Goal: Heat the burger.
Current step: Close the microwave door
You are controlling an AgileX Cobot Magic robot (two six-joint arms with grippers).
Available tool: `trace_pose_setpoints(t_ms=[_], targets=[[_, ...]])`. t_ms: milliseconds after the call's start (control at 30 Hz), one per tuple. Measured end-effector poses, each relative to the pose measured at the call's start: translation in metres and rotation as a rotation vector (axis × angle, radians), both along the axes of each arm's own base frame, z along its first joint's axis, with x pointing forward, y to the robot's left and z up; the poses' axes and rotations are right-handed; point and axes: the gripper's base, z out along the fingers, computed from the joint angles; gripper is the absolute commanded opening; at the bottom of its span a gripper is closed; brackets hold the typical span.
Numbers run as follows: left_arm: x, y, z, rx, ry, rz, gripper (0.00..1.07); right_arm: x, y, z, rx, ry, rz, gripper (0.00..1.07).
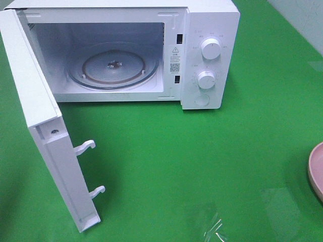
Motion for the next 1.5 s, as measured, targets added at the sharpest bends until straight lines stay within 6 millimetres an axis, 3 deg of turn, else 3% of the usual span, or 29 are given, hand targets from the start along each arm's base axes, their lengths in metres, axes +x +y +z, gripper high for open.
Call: trace_pose_setpoints(t_ms=[433, 767, 1067, 1500], targets=[[0.034, -0.001, -0.05, -0.003, -0.107, 0.018, 0.0, 0.0, 0.0, 0.0, 0.0, 0.0, 0.0, 0.76], [0.052, -0.003, -0.065, -0.022, -0.064, 0.024, 0.0, 0.0, 0.0, 0.0, 0.0, 0.0, 0.0, 0.76], [0.075, -0.017, -0.085, -0.008, -0.046, -0.113, 0.0, 0.0, 0.0, 0.0, 0.0, 0.0, 0.0, 0.76], [0.09, -0.028, -0.105, -0.043, -0.033, -0.218, 0.0, 0.0, 0.0, 0.0, 0.0, 0.0, 0.0, 0.76]])
